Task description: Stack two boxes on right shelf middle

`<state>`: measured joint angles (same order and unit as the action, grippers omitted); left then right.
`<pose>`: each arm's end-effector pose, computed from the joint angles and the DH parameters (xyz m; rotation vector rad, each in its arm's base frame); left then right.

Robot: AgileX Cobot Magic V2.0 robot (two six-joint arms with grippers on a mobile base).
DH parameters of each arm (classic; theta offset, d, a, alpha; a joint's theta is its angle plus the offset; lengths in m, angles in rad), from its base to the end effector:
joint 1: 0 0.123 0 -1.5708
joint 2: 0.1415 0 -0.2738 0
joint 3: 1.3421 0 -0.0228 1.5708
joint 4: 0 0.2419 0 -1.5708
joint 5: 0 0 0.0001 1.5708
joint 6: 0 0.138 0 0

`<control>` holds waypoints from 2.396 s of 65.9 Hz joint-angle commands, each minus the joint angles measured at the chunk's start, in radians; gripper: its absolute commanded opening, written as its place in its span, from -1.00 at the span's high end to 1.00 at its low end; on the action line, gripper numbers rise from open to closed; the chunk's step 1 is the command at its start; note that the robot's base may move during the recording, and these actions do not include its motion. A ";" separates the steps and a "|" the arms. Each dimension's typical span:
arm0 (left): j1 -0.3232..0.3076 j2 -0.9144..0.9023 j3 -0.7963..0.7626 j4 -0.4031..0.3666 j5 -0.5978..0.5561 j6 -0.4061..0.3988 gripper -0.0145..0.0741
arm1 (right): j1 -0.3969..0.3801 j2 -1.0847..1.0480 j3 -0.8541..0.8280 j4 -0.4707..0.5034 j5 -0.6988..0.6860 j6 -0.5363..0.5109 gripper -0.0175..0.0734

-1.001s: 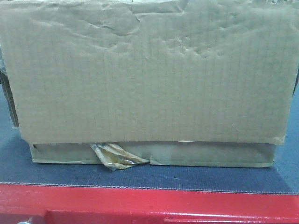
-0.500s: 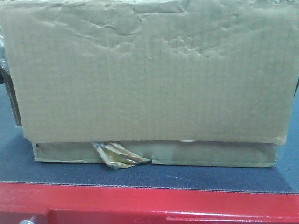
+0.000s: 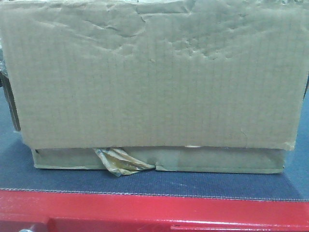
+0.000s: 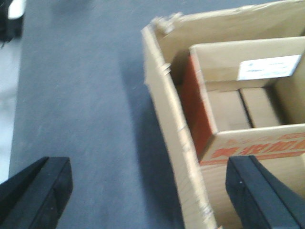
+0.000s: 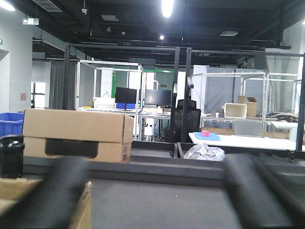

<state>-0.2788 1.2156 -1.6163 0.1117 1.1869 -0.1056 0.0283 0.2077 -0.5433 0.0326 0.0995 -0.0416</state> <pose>0.2444 -0.0551 0.4359 0.1886 2.2561 -0.0646 0.0848 0.0029 0.3805 -0.0262 1.2472 0.0186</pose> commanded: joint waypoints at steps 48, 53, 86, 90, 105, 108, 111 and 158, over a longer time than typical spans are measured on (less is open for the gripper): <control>0.026 0.258 -0.071 -0.145 0.034 -0.010 -0.57 | 0.328 0.981 -1.053 0.002 0.981 -0.002 -0.64; 0.026 0.292 -0.105 -0.155 0.034 -0.010 -0.57 | 0.331 1.060 -1.113 0.002 1.068 -0.002 -0.64; 0.020 0.500 -0.130 -0.201 0.034 -0.010 -0.57 | 0.331 1.403 -1.181 0.002 1.122 0.042 -0.64; 0.018 0.512 -0.130 -0.201 0.034 -0.010 -0.57 | 0.331 1.429 -1.181 0.002 1.122 0.042 -0.64; 0.018 0.545 -0.130 -0.203 0.034 -0.010 -0.57 | 0.331 1.501 -1.181 0.002 1.122 0.042 -0.64; 0.018 0.550 -0.130 -0.198 0.034 -0.010 -0.57 | 0.329 1.515 -1.181 0.002 1.122 0.042 -0.64; 0.018 0.557 -0.130 -0.195 0.034 -0.010 -0.57 | 0.329 1.527 -1.177 0.002 1.122 0.052 -0.64; 0.018 0.572 -0.130 -0.170 0.034 -0.010 0.92 | 0.329 1.563 -1.176 0.002 1.122 0.059 0.95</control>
<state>-0.2594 1.7628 -1.7529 -0.0749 1.2378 -0.1149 0.3584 1.7756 -1.7166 0.0349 1.2303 0.0177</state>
